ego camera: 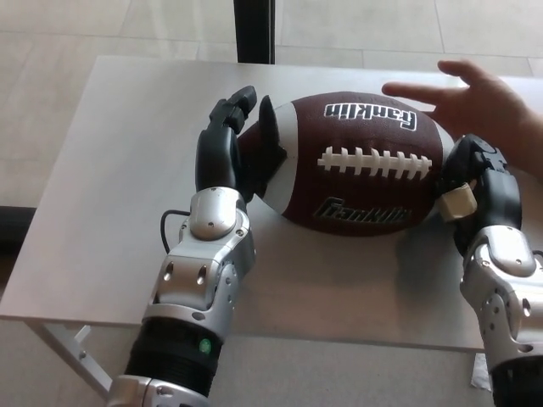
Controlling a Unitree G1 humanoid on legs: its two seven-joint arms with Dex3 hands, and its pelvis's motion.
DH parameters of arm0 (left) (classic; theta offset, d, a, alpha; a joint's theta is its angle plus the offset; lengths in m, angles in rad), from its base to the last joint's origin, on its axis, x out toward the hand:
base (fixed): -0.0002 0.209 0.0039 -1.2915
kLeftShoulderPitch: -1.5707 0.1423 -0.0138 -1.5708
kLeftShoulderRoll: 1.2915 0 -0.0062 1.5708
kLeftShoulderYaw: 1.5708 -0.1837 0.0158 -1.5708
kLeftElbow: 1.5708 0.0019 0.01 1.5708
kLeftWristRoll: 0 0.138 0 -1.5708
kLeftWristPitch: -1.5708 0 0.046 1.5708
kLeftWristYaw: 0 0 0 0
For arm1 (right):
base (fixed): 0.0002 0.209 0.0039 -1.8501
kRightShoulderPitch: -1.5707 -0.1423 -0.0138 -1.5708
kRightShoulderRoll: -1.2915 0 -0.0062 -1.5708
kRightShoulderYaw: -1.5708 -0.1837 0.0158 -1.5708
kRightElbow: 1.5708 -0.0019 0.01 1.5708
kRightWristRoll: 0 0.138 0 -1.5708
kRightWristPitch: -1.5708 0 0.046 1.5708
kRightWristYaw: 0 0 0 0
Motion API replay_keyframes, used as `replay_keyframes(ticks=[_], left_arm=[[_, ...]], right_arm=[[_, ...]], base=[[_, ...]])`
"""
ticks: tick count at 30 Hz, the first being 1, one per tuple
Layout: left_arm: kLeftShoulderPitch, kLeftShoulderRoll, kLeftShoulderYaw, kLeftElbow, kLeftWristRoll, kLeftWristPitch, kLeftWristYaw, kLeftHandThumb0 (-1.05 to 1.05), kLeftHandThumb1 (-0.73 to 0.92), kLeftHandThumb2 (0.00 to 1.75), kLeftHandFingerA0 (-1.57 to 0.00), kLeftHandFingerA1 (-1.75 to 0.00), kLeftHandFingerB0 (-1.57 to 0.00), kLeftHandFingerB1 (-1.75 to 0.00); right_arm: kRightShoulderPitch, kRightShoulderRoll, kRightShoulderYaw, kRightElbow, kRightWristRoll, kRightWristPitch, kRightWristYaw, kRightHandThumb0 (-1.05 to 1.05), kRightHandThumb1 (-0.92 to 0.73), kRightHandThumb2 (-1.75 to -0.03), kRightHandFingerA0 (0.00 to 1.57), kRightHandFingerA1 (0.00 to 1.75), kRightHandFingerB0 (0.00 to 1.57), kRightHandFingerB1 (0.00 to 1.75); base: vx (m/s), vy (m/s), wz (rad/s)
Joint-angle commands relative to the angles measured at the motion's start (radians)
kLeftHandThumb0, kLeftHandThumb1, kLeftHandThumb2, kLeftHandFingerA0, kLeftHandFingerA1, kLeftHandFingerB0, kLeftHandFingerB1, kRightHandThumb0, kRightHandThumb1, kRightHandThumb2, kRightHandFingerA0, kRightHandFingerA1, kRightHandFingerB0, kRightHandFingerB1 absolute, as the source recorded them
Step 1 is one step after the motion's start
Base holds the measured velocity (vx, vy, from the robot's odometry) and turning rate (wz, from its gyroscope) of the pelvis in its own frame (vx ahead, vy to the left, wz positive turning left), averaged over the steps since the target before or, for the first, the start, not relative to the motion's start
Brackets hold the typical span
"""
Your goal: The robot uses both its hands to grab the left and right ends of a football kept in the middle of the desk infront of it, lifts it up and places it in the palm of a person
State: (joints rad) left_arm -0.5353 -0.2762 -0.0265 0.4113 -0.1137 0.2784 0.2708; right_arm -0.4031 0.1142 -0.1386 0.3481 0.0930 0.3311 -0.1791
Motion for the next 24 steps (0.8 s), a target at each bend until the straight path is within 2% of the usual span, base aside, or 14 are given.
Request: replay_keyframes(ticks=[1, 2, 3, 6, 7, 8, 9, 10, 14, 20, 21, 22, 23, 24], left_arm=[[-0.044, -0.083, -0.088, 0.005, 0.003, 0.014, -0.093, -0.88, 0.68, 1.07, -0.34, -0.68, -0.09, -0.39], [-0.045, -0.088, -0.082, 0.01, -0.001, 0.009, -0.092, -0.9, 0.69, 1.06, -0.36, -0.7, -0.12, -0.43], [-0.049, -0.092, -0.078, 0.013, 0.0, 0.012, -0.088, -0.87, 0.86, 0.66, -0.36, -0.72, -0.16, -0.31], [-0.053, -0.095, -0.076, 0.006, 0.003, 0.024, -0.082, -0.84, 0.87, 0.67, -0.37, -0.73, -0.18, -0.31], [-0.067, -0.1, -0.067, 0.013, 0.0, 0.036, -0.071, -0.86, 0.7, 1.06, -0.37, -0.69, -0.12, -0.44], [-0.069, -0.101, -0.069, 0.01, 0.003, 0.045, -0.067, -0.86, 0.87, 0.67, -0.38, -0.7, -0.19, -0.31], [-0.068, -0.102, -0.07, 0.01, 0.004, 0.046, -0.066, -0.86, 0.87, 0.67, -0.38, -0.7, -0.19, -0.31], [-0.073, -0.1, -0.072, 0.011, 0.005, 0.055, -0.068, -0.89, 0.71, 1.07, -0.35, -0.68, -0.13, -0.44], [-0.089, -0.074, -0.115, -0.003, 0.039, 0.106, -0.096, -0.91, 0.73, 1.09, -0.34, -0.67, -0.11, -0.42], [-0.124, -0.062, -0.128, 0.0, 0.058, 0.142, -0.093, -0.88, 0.73, 1.12, -0.28, -0.62, -0.05, -0.35], [-0.135, -0.064, -0.121, 0.0, 0.053, 0.147, -0.089, -0.83, 0.7, 1.08, -0.3, -0.63, -0.08, -0.39], [-0.146, -0.066, -0.114, 0.003, 0.048, 0.15, -0.087, -0.86, 0.89, 0.68, -0.35, -0.61, -0.17, -0.27], [-0.155, -0.066, -0.108, 0.006, 0.044, 0.145, -0.089, -0.86, 0.71, 1.08, -0.33, -0.64, -0.11, -0.42], [-0.179, -0.061, -0.106, 0.008, 0.043, 0.142, -0.095, -0.86, 0.71, 1.09, -0.34, -0.65, -0.12, -0.42]], right_arm=[[0.012, 0.053, 0.152, 0.051, -0.028, -0.016, 0.123, -0.97, -0.71, -0.83, 0.3, 0.74, 0.24, 0.41], [0.016, 0.049, 0.157, 0.043, -0.026, -0.014, 0.128, -0.93, -0.85, -0.66, 0.36, 0.78, 0.27, 0.35], [0.02, 0.045, 0.164, 0.039, -0.027, -0.027, 0.134, -0.93, -0.84, -0.66, 0.36, 0.76, 0.28, 0.34], [0.03, 0.03, 0.197, 0.039, -0.049, -0.077, 0.144, -0.92, -0.84, -0.66, 0.37, 0.75, 0.29, 0.36], [0.043, 0.017, 0.221, 0.034, -0.066, -0.132, 0.16, -0.87, -0.84, -0.66, 0.38, 0.7, 0.31, 0.35], [0.045, 0.023, 0.217, 0.032, -0.056, -0.141, 0.158, -0.86, -0.82, -0.65, 0.42, 0.69, 0.33, 0.34], [0.047, 0.022, 0.219, 0.032, -0.054, -0.144, 0.157, -0.86, -0.82, -0.65, 0.42, 0.69, 0.33, 0.34], [0.047, 0.017, 0.223, 0.035, -0.052, -0.157, 0.167, -0.86, -0.82, -0.65, 0.43, 0.67, 0.32, 0.33], [0.052, 0.02, 0.23, 0.04, -0.045, -0.206, 0.175, -0.94, -0.82, -0.66, 0.46, 0.75, 0.34, 0.36], [0.04, 0.036, 0.19, 0.025, 0.029, -0.173, 0.206, -0.91, -0.8, -0.65, 0.44, 0.76, 0.34, 0.36], [0.03, 0.033, 0.186, 0.021, 0.035, -0.163, 0.205, -0.96, -0.66, -1.08, 0.45, 0.74, 0.28, 0.46], [0.021, 0.032, 0.185, 0.019, 0.033, -0.157, 0.195, -0.95, -0.66, -1.08, 0.47, 0.75, 0.31, 0.47], [0.01, 0.027, 0.192, 0.015, 0.023, -0.156, 0.189, -0.87, -0.63, -1.06, 0.46, 0.73, 0.32, 0.5], [-0.008, 0.009, 0.201, -0.013, 0.026, -0.125, 0.206, -0.95, -0.68, -0.88, 0.44, 0.77, 0.27, 0.43]], base=[[0.0, 0.0, 0.0], [0.0, 0.0, 0.0], [0.0, 0.0, 0.0], [0.0, 0.0, 0.0], [0.0, 0.0, 0.0], [0.0, 0.0, 0.0], [0.0, 0.0, 0.0], [0.0, 0.0, 0.0], [0.0, 0.0, 0.0], [0.0, 0.0, 0.0], [0.0, 0.0, 0.0], [0.0, 0.0, 0.0], [0.0, 0.0, 0.0], [0.0, 0.0, 0.0]])
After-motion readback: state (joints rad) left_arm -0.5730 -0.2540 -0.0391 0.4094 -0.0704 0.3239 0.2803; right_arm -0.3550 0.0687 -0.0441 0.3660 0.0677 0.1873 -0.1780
